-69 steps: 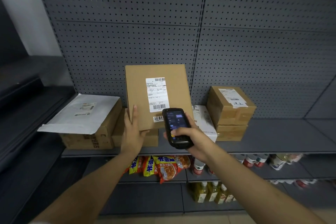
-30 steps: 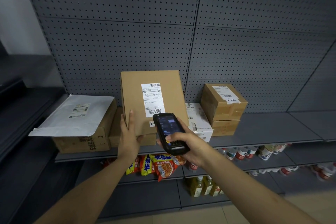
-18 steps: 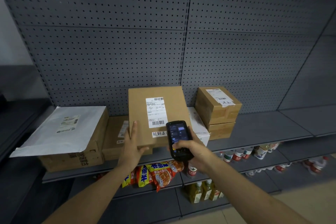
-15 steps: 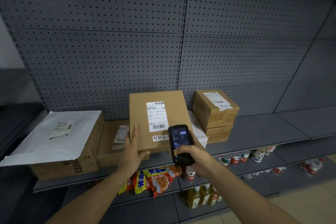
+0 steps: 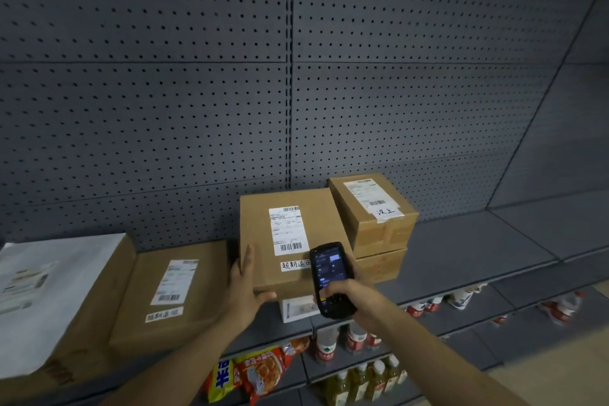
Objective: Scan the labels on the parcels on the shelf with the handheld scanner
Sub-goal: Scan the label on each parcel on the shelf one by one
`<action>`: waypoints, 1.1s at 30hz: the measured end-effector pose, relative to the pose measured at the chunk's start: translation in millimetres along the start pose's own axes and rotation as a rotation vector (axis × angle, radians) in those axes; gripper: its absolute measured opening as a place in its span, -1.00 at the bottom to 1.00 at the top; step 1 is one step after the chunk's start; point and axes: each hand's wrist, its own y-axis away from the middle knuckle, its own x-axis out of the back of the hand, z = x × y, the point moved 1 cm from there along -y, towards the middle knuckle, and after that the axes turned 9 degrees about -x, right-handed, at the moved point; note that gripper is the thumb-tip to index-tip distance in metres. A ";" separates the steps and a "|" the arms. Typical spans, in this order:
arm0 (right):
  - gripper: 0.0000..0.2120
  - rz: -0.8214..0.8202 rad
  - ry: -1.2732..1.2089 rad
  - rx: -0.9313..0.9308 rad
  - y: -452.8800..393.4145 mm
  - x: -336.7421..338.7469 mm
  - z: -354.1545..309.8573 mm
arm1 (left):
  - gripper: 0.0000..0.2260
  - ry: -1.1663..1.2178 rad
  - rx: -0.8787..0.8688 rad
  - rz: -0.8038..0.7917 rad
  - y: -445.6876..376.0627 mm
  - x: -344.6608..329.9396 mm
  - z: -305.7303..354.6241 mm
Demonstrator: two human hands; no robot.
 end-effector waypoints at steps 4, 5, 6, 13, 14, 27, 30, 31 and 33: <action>-0.34 -0.025 0.012 -0.028 -27.8 15.8 -9.1 | 0.03 0.007 0.032 -0.038 -22.1 -13.4 -3.2; -0.33 -0.030 0.010 -0.037 -33.8 17.3 -10.5 | 0.03 0.009 0.048 -0.048 -26.6 -15.1 -5.1; -0.32 -0.032 0.008 -0.047 -39.3 18.3 -11.9 | 0.02 0.012 0.060 -0.056 -30.7 -16.5 -6.3; -0.17 -0.001 0.017 -0.095 -70.9 25.4 -14.6 | 0.02 -0.014 0.092 -0.090 -53.2 -30.4 -6.3; -0.17 0.001 0.020 -0.096 -73.6 25.8 -15.4 | 0.02 -0.015 0.102 -0.092 -54.8 -32.2 -7.0; -0.12 0.026 0.021 -0.089 -89.9 20.3 -25.2 | 0.02 -0.074 0.128 -0.038 -56.8 -36.4 -4.8; -0.10 0.039 0.027 -0.090 -91.5 19.2 -29.8 | 0.00 -0.126 0.105 -0.028 -56.3 -37.4 -1.6; -0.10 0.044 0.029 -0.090 -92.2 18.3 -30.9 | 0.00 -0.141 0.103 -0.025 -56.3 -37.5 -0.9; -0.10 0.050 0.023 -0.092 -94.0 17.2 -31.0 | 0.00 -0.156 0.101 -0.023 -56.1 -38.2 -1.5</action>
